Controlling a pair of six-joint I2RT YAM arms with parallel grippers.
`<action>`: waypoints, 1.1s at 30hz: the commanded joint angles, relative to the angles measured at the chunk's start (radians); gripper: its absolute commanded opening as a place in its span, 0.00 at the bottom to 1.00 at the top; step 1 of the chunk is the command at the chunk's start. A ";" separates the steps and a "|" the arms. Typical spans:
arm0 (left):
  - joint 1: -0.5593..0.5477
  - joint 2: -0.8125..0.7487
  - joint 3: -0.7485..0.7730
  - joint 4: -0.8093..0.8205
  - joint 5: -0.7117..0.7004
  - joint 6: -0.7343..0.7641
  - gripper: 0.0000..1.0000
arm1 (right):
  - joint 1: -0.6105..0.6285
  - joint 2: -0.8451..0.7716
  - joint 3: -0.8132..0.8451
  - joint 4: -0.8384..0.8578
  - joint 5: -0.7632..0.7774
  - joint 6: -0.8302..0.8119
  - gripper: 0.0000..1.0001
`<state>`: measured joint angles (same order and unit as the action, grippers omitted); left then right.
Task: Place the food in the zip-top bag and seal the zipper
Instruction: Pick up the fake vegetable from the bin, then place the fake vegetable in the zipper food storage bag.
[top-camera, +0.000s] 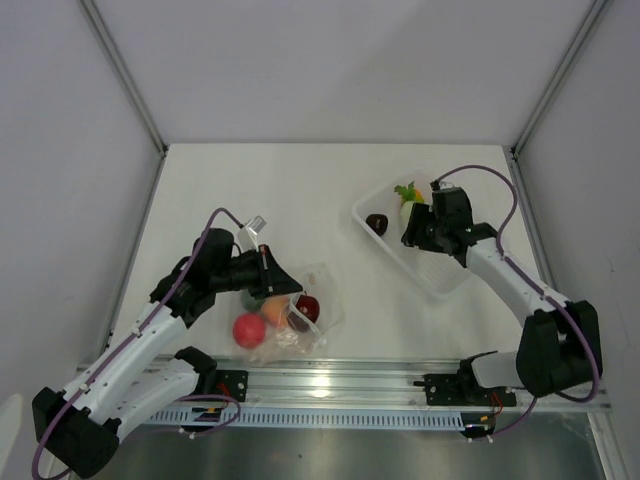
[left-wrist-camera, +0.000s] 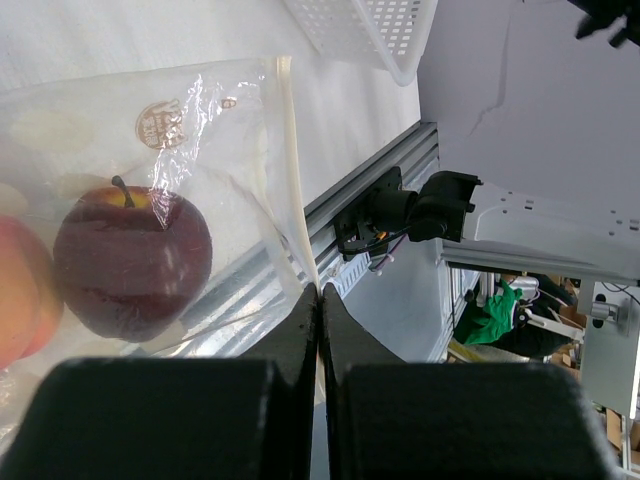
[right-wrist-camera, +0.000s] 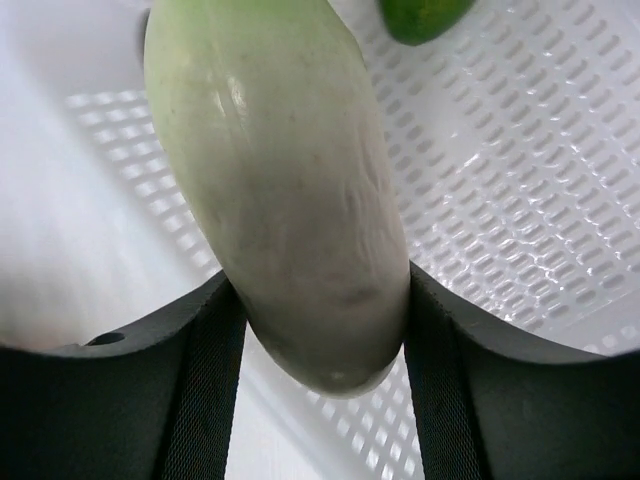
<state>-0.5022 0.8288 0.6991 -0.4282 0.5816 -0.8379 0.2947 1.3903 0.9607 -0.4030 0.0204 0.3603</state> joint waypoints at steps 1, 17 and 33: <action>-0.006 0.000 0.016 0.032 0.023 -0.003 0.01 | 0.009 -0.129 -0.017 -0.056 -0.176 -0.033 0.00; -0.007 -0.019 0.016 0.003 -0.002 0.025 0.01 | 0.633 -0.280 -0.059 -0.293 -0.333 0.066 0.00; -0.009 -0.026 -0.010 0.005 -0.003 0.019 0.01 | 0.682 -0.212 -0.013 -0.367 -0.399 0.003 0.00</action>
<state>-0.5041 0.8169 0.6861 -0.4358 0.5755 -0.8295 0.9710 1.1465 0.8646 -0.7570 -0.3576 0.3954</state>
